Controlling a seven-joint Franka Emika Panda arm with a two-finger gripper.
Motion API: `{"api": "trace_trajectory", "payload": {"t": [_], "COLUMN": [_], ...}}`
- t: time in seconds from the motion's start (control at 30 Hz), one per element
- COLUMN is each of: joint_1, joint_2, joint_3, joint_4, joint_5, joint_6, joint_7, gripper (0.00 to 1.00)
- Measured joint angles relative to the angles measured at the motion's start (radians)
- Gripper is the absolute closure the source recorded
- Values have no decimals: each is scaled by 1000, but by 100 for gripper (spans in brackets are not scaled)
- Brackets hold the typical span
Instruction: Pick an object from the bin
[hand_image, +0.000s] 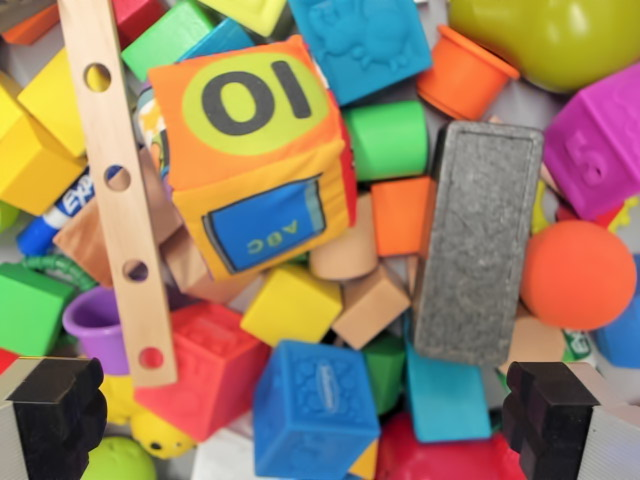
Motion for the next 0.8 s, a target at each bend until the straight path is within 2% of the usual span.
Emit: {"api": "trace_trajectory", "payload": {"t": [0.8], "joint_1": [18], "joint_2": [18], "joint_3": [28], "joint_4": [-27], "joint_5": [-5], "joint_6": [50], "joint_7": [-266], "gripper": [0]}}
